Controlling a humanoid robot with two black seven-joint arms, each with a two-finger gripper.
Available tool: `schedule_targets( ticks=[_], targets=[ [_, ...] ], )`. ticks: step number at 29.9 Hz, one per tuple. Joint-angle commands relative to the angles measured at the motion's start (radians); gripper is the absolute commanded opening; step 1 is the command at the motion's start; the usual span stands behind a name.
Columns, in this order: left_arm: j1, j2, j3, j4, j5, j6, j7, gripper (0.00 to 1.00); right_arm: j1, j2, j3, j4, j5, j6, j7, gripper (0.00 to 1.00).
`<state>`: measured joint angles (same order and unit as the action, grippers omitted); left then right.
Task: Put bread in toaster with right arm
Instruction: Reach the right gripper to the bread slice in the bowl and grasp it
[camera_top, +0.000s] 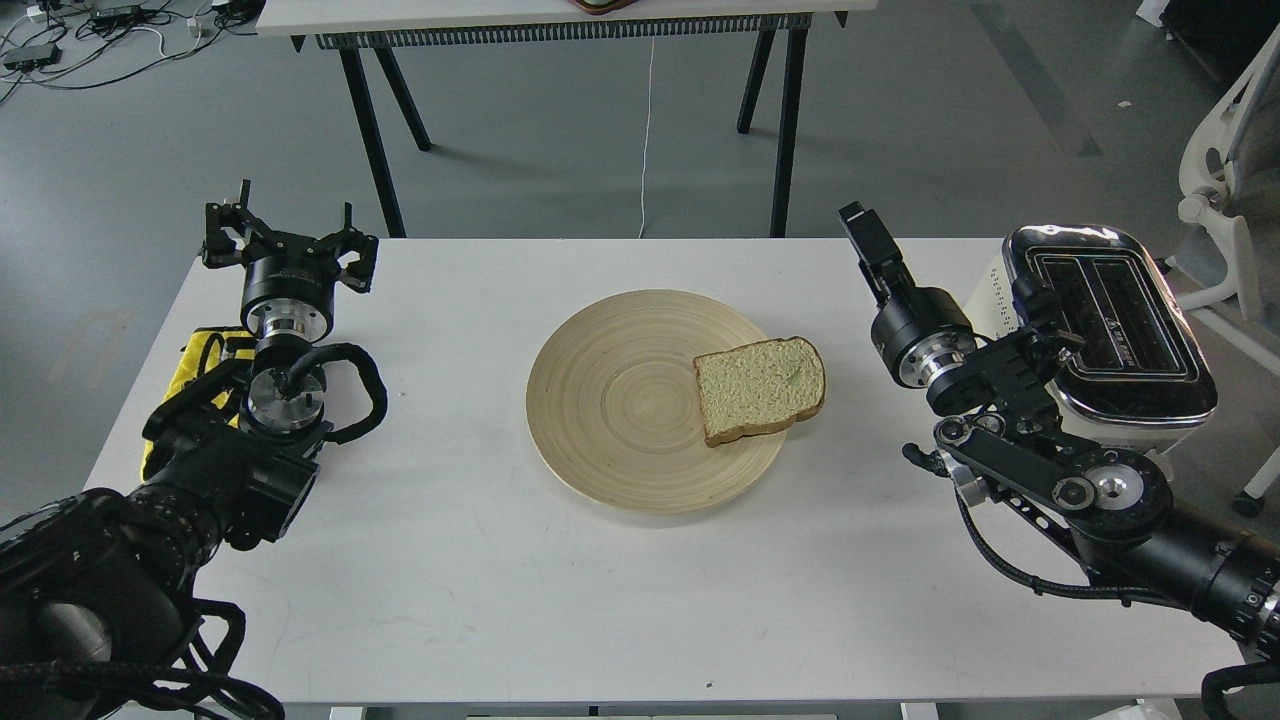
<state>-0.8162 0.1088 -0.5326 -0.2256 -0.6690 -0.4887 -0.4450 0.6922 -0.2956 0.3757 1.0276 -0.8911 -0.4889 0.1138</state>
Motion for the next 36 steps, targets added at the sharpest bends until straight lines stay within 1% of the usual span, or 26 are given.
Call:
schedule_targets(
  ticks=[1,6,10,15,20,22,23,30,32,36],
  targets=[
    [0.000,0.000,0.000,0.000,0.000,0.000,0.000,1.00,0.000,0.042,-0.073,-0.067,0.000,0.000,0.000,0.96],
    [0.000,0.000,0.000,0.000,0.000,0.000,0.000,1.00,-0.006,0.065,-0.093,-0.116,0.000,0.000,-0.005,0.95],
    [0.000,0.000,0.000,0.000,0.000,0.000,0.000,1.00,-0.008,0.069,-0.095,-0.126,0.000,0.000,-0.037,0.95],
    [0.000,0.000,-0.001,0.000,0.000,0.000,0.000,1.00,-0.003,0.073,-0.144,-0.149,0.000,0.000,-0.057,0.94],
    [0.000,0.000,0.000,0.000,0.000,0.000,0.000,1.00,-0.003,0.101,-0.173,-0.181,0.001,0.000,-0.060,0.92],
    [0.000,0.000,0.000,0.000,0.000,0.000,0.000,1.00,-0.006,0.116,-0.173,-0.195,0.001,0.000,-0.060,0.89],
    [0.000,0.000,0.000,0.000,0.000,0.000,0.000,1.00,-0.006,0.122,-0.175,-0.199,0.001,0.000,-0.060,0.85],
    [0.000,0.000,-0.001,0.000,0.000,0.000,0.000,1.00,-0.005,0.136,-0.212,-0.204,0.001,0.000,-0.060,0.55],
    [0.000,0.000,0.000,0.000,0.000,0.000,0.000,1.00,-0.003,0.142,-0.216,-0.205,0.001,0.000,-0.060,0.51],
    [0.000,0.000,0.000,0.000,0.000,0.000,0.000,1.00,-0.006,0.141,-0.221,-0.204,0.001,0.000,-0.059,0.48]
  ],
)
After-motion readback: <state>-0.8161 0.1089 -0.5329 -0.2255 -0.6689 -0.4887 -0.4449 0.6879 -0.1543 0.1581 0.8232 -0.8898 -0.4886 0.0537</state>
